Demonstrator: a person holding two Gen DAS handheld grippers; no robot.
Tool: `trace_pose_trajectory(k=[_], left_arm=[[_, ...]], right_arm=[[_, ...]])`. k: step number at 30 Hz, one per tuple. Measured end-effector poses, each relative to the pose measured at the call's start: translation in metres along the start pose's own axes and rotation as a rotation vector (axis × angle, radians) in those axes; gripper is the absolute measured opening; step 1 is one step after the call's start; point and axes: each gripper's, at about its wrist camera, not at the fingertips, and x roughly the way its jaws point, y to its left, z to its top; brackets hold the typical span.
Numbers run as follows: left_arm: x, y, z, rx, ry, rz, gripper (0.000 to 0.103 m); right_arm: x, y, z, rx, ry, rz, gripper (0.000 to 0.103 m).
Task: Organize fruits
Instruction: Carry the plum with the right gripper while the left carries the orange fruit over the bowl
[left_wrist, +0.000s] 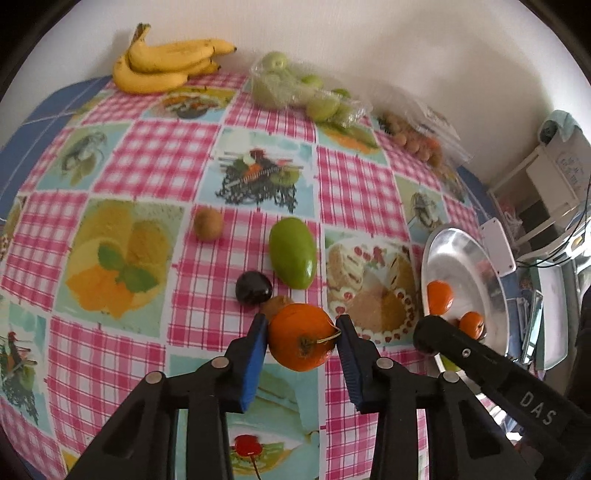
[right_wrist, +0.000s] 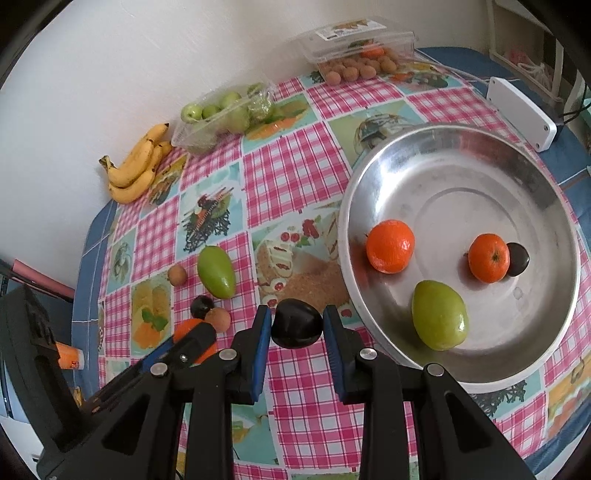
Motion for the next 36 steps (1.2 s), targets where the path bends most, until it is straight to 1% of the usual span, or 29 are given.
trace_pose_trajectory(k=[5, 12, 15, 19, 25, 31, 36], left_arm=[[-0.009, -0.001, 0.002, -0.004, -0.017, 0.001, 0.04], [-0.011, -0.006, 0.002, -0.008, -0.025, 0.011, 0.04], [-0.012, -0.013, 0.002, 0.001, -0.027, 0.01, 0.04], [-0.008, -0.029, 0.0, 0.026, -0.02, 0.003, 0.04], [0.001, -0.065, -0.008, 0.097, 0.002, -0.02, 0.04], [0.011, -0.107, -0.018, 0.201, 0.018, -0.038, 0.04], [0.018, -0.135, -0.025, 0.279, 0.018, -0.048, 0.04]], right_arm=[[-0.002, 0.001, 0.0, -0.004, -0.003, 0.003, 0.03], [-0.005, -0.005, 0.0, 0.001, -0.007, 0.005, 0.03], [-0.007, -0.014, 0.002, 0.017, -0.011, -0.004, 0.03], [-0.014, -0.034, 0.005, 0.054, -0.029, -0.047, 0.03], [-0.028, -0.076, 0.011, 0.144, -0.059, -0.081, 0.03], [-0.046, -0.113, 0.011, 0.217, -0.09, -0.116, 0.03], [-0.054, -0.128, 0.01, 0.252, -0.11, -0.122, 0.03]])
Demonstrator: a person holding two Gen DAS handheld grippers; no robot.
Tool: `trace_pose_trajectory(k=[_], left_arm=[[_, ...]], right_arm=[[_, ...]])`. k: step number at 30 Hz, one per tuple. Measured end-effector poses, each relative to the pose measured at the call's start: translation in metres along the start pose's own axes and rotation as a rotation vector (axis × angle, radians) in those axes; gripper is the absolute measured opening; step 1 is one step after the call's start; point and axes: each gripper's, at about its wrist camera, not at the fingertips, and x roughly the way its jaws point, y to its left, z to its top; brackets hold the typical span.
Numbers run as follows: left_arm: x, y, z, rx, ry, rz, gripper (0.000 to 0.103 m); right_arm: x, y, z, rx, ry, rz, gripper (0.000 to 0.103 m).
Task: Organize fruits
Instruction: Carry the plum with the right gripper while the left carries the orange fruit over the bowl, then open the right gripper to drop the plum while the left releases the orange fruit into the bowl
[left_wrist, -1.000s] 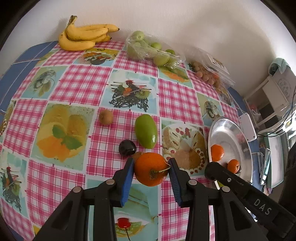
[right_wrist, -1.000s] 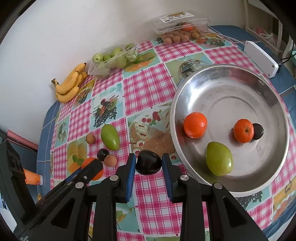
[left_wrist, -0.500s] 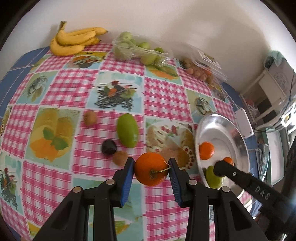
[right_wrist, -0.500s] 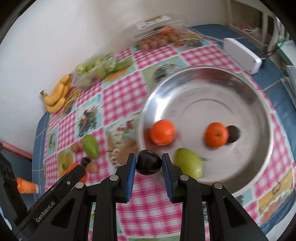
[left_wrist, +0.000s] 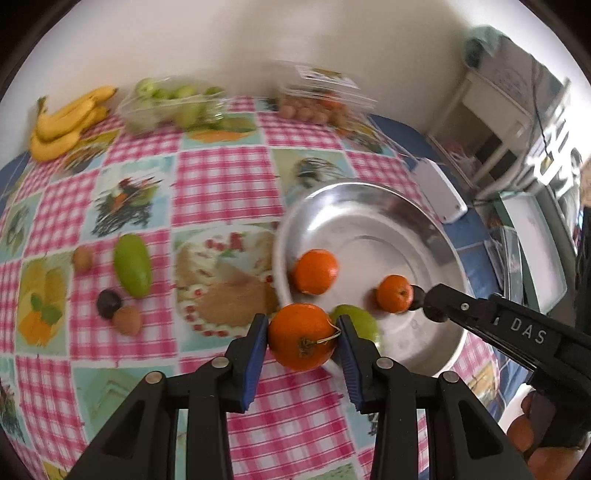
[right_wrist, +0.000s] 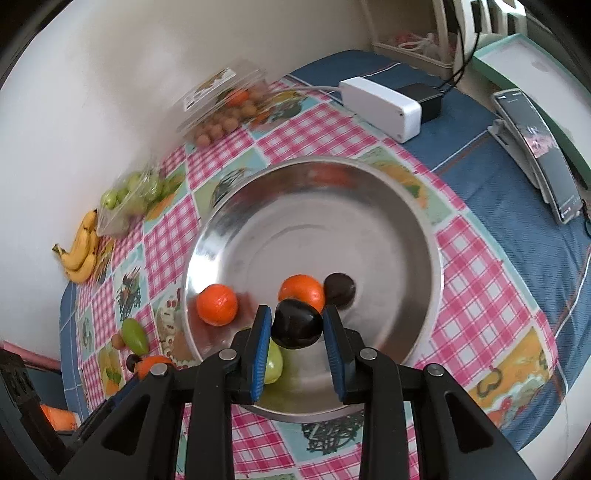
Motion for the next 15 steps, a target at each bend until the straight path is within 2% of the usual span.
trace_pose_trajectory(k=[5, 15], left_arm=[[0.011, -0.014, 0.004, 0.04, 0.004, -0.011, 0.04], [0.028, -0.015, 0.012, 0.019, 0.006, -0.018, 0.04]], right_arm=[[0.004, -0.002, 0.0, -0.006, 0.02, 0.007, 0.03], [0.013, -0.001, -0.003, -0.007, 0.061, -0.001, 0.03]])
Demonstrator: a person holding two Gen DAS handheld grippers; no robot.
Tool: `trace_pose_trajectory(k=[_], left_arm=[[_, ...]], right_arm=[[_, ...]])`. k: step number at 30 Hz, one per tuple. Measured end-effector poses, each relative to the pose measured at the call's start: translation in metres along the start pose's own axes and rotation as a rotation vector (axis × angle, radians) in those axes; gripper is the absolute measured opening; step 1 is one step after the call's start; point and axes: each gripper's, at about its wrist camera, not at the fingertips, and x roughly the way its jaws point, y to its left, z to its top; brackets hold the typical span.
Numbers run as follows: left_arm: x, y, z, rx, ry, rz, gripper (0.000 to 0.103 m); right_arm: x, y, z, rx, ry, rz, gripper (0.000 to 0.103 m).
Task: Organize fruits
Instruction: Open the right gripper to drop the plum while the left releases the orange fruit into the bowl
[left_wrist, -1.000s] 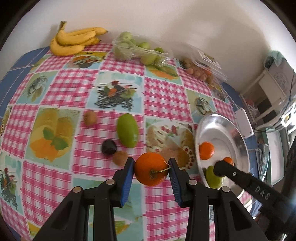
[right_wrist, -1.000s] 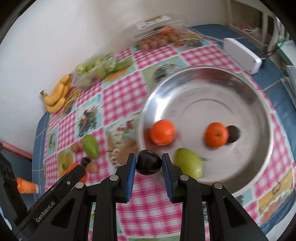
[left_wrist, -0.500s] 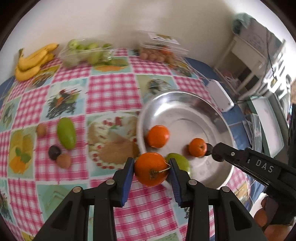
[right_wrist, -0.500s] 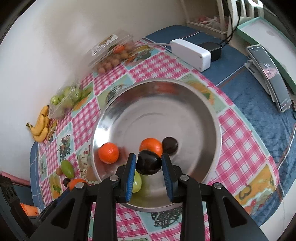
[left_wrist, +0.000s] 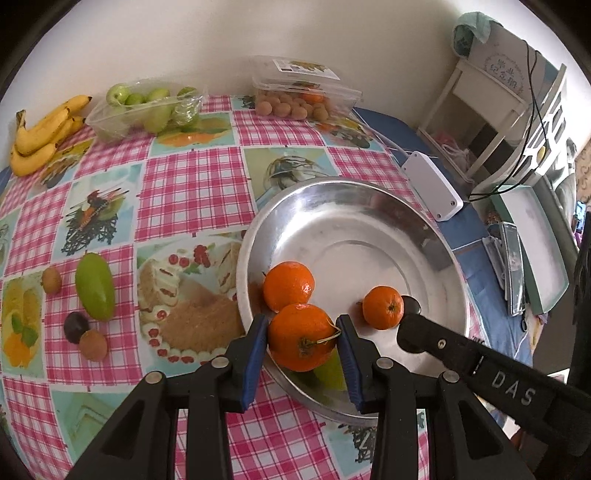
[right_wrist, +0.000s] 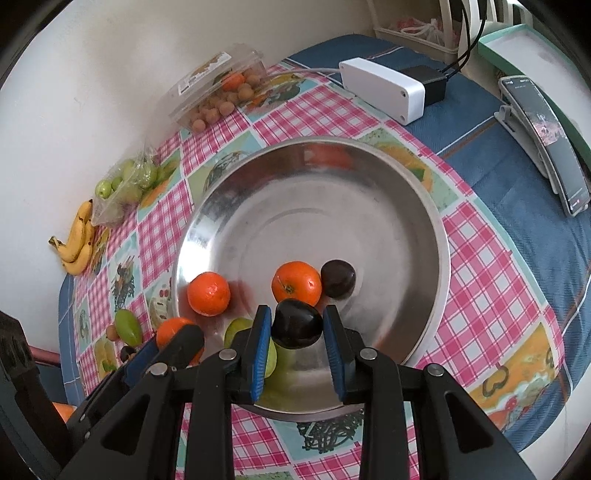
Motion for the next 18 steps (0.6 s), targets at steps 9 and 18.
trace_pose_trajectory(k=[9, 18], left_arm=[[0.009, -0.001, -0.001, 0.0, 0.023, 0.005, 0.04], [0.01, 0.0, -0.001, -0.005, 0.034, 0.005, 0.045]], right_arm=[[0.005, 0.0, -0.003, 0.004, 0.022, -0.024, 0.031], [0.011, -0.001, -0.004, 0.008, 0.044, -0.039, 0.031]])
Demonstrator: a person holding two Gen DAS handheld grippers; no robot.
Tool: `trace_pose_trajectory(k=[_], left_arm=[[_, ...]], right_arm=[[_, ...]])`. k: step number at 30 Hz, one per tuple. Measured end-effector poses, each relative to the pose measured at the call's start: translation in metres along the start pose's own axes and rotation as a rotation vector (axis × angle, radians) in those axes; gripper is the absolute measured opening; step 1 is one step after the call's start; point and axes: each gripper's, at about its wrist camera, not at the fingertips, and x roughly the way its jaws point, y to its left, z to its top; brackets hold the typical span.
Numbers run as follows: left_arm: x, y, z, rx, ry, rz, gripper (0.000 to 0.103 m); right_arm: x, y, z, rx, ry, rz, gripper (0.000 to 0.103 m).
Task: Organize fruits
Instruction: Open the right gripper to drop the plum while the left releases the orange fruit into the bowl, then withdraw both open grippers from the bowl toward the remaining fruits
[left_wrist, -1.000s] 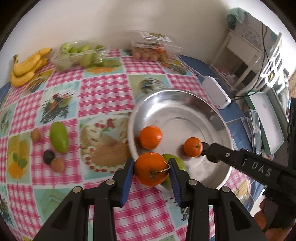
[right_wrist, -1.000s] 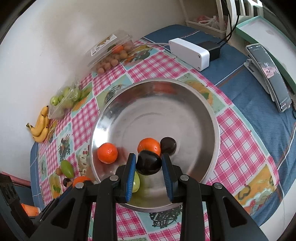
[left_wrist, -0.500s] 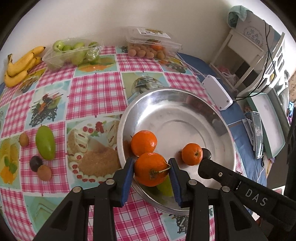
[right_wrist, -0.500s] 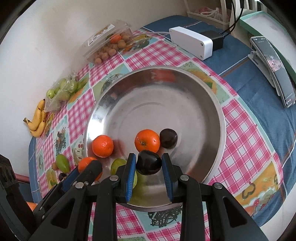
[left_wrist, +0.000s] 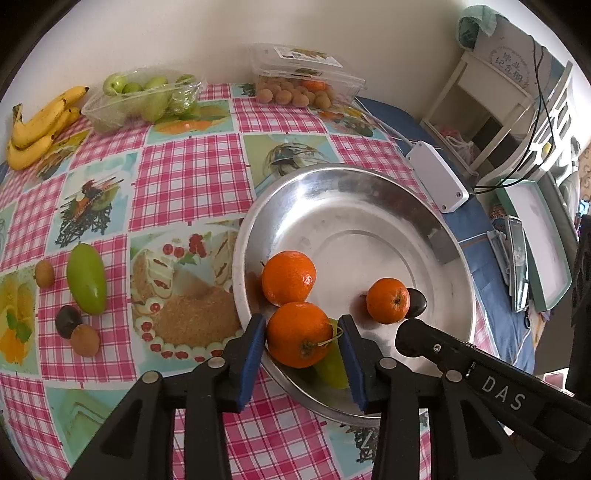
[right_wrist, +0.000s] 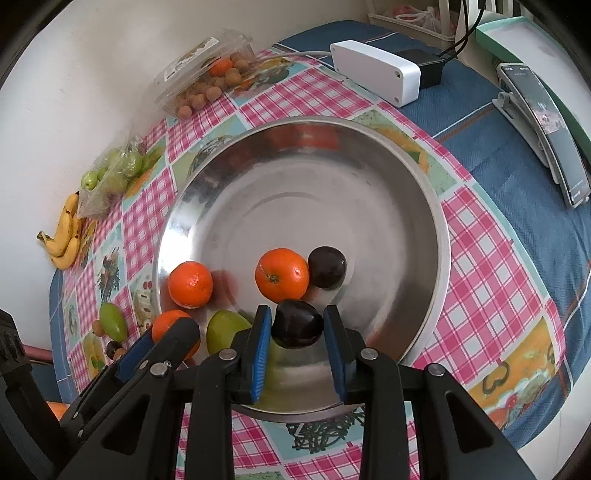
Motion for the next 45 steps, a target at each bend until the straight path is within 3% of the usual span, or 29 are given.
trace_pose_trajectory(k=[5, 8, 20, 27, 30, 31, 33, 38, 41, 45], left_arm=[[-0.005, 0.002, 0.001, -0.01, -0.006, -0.005, 0.054], [-0.01, 0.004, 0.002, -0.018, -0.013, -0.011, 0.055], [-0.037, 0.018, 0.007, -0.06, -0.058, 0.029, 0.058], [-0.037, 0.033, 0.005, -0.092, -0.051, 0.063, 0.058], [-0.035, 0.038, 0.003, -0.107, -0.04, 0.082, 0.064], [-0.034, 0.04, 0.002, -0.111, -0.037, 0.092, 0.068], [-0.032, 0.044, 0.0, -0.123, -0.027, 0.117, 0.072], [-0.025, 0.057, -0.004, -0.16, -0.003, 0.169, 0.078], [-0.024, 0.062, -0.007, -0.172, 0.0, 0.189, 0.079], [-0.022, 0.067, -0.009, -0.183, 0.003, 0.205, 0.092]], right_arm=[[0.002, -0.001, 0.002, 0.013, 0.006, -0.008, 0.032], [-0.001, -0.002, 0.002, 0.015, -0.004, -0.015, 0.039], [-0.025, 0.005, 0.004, -0.014, -0.078, -0.005, 0.039], [-0.021, 0.008, 0.005, -0.032, -0.069, -0.011, 0.039], [-0.021, 0.009, 0.004, -0.042, -0.063, -0.016, 0.039], [-0.02, 0.01, 0.004, -0.048, -0.06, -0.022, 0.04], [-0.018, 0.012, 0.004, -0.055, -0.054, -0.039, 0.054], [-0.011, 0.017, 0.002, -0.088, -0.035, -0.097, 0.057], [-0.006, 0.019, 0.0, -0.108, -0.02, -0.118, 0.065], [-0.001, 0.024, -0.002, -0.138, -0.006, -0.141, 0.068]])
